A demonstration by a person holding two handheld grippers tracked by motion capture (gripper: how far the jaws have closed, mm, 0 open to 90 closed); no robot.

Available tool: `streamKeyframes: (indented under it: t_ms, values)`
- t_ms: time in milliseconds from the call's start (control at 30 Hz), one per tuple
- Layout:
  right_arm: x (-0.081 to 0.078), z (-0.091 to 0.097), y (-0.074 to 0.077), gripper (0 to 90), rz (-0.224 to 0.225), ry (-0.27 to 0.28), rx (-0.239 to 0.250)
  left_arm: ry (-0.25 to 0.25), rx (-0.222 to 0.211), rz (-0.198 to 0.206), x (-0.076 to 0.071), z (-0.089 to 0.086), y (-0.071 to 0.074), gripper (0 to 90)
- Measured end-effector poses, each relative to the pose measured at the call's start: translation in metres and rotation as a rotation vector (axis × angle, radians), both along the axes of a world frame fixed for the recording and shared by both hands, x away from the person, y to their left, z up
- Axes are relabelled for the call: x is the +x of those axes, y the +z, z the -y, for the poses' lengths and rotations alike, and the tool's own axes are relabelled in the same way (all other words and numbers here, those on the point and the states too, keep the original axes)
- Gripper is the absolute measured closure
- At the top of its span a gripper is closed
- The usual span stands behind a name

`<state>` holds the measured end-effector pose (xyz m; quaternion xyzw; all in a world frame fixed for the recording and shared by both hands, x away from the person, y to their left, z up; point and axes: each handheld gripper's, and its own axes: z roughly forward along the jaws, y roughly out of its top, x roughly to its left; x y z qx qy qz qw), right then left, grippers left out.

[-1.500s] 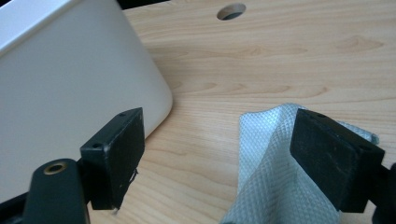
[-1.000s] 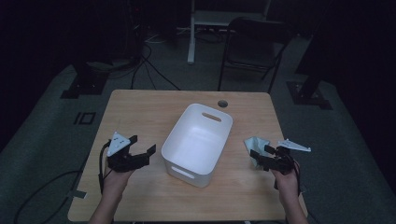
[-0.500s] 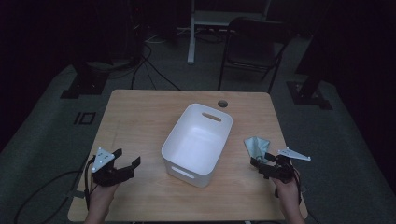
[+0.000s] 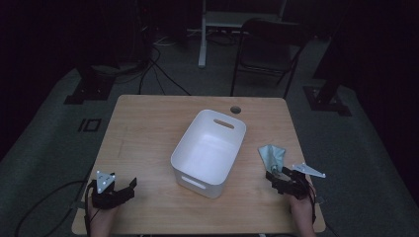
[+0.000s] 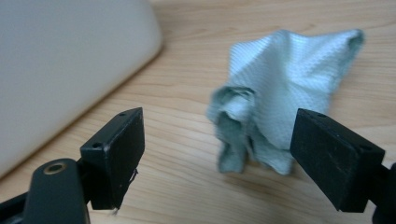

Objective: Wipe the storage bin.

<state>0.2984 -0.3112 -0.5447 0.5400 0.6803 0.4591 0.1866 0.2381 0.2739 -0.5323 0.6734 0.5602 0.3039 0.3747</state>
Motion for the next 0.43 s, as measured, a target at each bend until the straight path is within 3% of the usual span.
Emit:
streamKeyframes:
  t_ms: [167, 433]
  values:
    - [0.0003, 0.0042, -0.0061, 17.4, -0.013, -0.023, -0.002, 0.016, 0.023, -0.026, 0.0005, -0.0033, -0.0078, 17.6]
    - [0.0004, 0.0067, -0.0073, 17.4, -0.006, -0.042, 0.004, 0.054, -0.001, -0.047, 0.0000, -0.0091, -0.0112, 17.5]
